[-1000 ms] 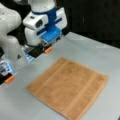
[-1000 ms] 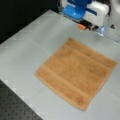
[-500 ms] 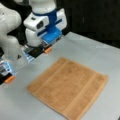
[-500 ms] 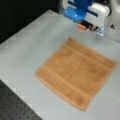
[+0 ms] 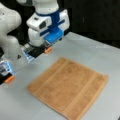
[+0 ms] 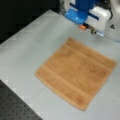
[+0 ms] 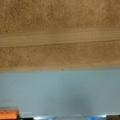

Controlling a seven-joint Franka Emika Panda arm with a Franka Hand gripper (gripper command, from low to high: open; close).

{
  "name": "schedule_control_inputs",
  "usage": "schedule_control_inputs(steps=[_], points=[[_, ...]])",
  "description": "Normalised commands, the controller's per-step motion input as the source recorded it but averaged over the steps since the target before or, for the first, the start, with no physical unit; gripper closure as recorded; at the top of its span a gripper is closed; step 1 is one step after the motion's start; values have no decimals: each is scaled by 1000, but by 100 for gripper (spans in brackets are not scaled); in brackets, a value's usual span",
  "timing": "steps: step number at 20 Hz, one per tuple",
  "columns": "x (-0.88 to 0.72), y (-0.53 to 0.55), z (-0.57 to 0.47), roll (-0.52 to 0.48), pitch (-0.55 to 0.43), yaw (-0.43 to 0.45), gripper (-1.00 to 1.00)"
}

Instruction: Folding a towel twice

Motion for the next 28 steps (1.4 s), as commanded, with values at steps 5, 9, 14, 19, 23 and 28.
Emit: schedule_control_inputs(steps=[5,9,14,19,23,28], points=[[417,294,43,0,185,-231,-100],[423,240,0,91,163,-126,-100],[403,278,-48,151,176,-194,-100],[460,406,-174,113,166,-199,-100],[468,454,-161,-175,102,-218,-100],[421,332,12,-397,161,-106,-100]])
